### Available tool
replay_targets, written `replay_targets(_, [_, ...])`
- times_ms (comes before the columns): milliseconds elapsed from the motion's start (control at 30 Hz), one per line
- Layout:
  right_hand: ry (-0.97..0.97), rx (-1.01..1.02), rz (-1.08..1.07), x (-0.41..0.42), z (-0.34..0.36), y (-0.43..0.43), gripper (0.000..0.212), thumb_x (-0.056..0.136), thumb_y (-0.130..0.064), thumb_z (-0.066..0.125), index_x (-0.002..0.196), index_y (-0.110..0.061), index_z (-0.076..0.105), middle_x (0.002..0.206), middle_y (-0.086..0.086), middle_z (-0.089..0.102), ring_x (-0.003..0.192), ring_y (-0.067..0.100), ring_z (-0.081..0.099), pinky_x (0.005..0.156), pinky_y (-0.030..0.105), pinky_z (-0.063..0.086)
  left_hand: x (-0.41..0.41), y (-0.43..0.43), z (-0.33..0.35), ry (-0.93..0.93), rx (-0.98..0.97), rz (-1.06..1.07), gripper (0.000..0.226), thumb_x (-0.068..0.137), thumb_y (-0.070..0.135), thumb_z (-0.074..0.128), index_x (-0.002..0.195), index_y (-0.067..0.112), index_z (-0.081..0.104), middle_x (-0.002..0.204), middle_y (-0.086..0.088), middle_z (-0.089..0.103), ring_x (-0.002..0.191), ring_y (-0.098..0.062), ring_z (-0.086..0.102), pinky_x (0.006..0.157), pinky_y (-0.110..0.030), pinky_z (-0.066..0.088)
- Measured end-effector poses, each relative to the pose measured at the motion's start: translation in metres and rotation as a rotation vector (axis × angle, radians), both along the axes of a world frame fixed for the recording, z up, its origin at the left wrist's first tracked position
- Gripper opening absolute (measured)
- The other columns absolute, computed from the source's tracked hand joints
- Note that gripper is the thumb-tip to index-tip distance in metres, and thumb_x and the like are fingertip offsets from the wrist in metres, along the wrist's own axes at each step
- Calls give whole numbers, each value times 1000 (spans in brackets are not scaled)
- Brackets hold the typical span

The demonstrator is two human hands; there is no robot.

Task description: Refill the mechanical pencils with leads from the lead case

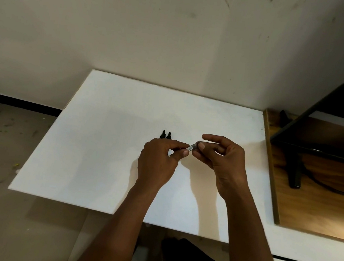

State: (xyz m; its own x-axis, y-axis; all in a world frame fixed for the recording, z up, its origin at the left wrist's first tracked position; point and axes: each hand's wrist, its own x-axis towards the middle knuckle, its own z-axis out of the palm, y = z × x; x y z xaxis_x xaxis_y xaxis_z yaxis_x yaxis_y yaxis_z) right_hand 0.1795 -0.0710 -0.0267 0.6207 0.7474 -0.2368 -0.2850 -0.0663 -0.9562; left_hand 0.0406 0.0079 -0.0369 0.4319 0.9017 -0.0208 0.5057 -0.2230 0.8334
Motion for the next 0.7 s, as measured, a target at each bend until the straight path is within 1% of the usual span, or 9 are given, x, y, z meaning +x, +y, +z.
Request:
replay_targets(67, [6, 0, -3, 1, 0, 0, 15, 86, 6, 71, 101, 4, 72, 88, 24, 76, 82, 37, 76, 79, 33, 63, 0, 0, -1, 2, 0, 7, 14, 88, 34, 73, 100, 35, 79, 95, 11, 77, 93, -19, 63, 75, -34, 50])
replay_targets(200, [36, 1, 8, 1, 1, -1, 12, 85, 7, 71, 96, 4, 74, 87, 25, 76, 80, 36, 76, 75, 29, 62, -1, 0, -1, -23, -1, 9, 14, 88, 31, 73, 100, 33, 80, 94, 9, 77, 95, -19, 63, 81, -40, 52])
replay_targets(300, [34, -14, 25, 2, 3, -2, 13, 85, 8, 72, 96, 4, 75, 89, 26, 76, 81, 36, 76, 73, 28, 62, -1, 0, 0, -27, 14, 4, 13, 87, 29, 75, 99, 30, 80, 92, 8, 77, 90, -17, 65, 79, -37, 52])
replay_targets(433, [31, -41, 38, 3, 4, -4, 15, 84, 7, 73, 99, 6, 75, 90, 25, 76, 82, 36, 76, 74, 28, 62, -2, -1, 2, -51, 19, -9, 11, 85, 26, 77, 95, 26, 82, 85, 8, 77, 70, -7, 60, 66, -25, 45])
replay_targets(500, [31, -47, 41, 2, 5, -4, 16, 84, 5, 73, 100, 5, 75, 90, 24, 77, 83, 36, 77, 75, 29, 62, -1, -1, 3, -78, -13, -10, 11, 84, 25, 78, 94, 23, 82, 85, 7, 78, 71, -8, 63, 67, -24, 46])
replay_targets(600, [6, -61, 46, 0, 4, -3, 15, 85, 3, 74, 100, 4, 76, 90, 23, 77, 84, 37, 77, 79, 32, 63, -1, -2, 3, -107, -72, 5, 11, 83, 22, 79, 93, 21, 82, 84, 5, 79, 79, -14, 69, 73, -28, 52])
replay_targets(700, [-13, -66, 41, -4, 2, -1, 14, 86, 3, 74, 100, 3, 76, 90, 23, 77, 85, 37, 77, 83, 34, 62, -1, -2, 3, -134, -114, 28, 9, 81, 21, 81, 91, 21, 82, 81, 6, 78, 77, -11, 70, 74, -29, 55])
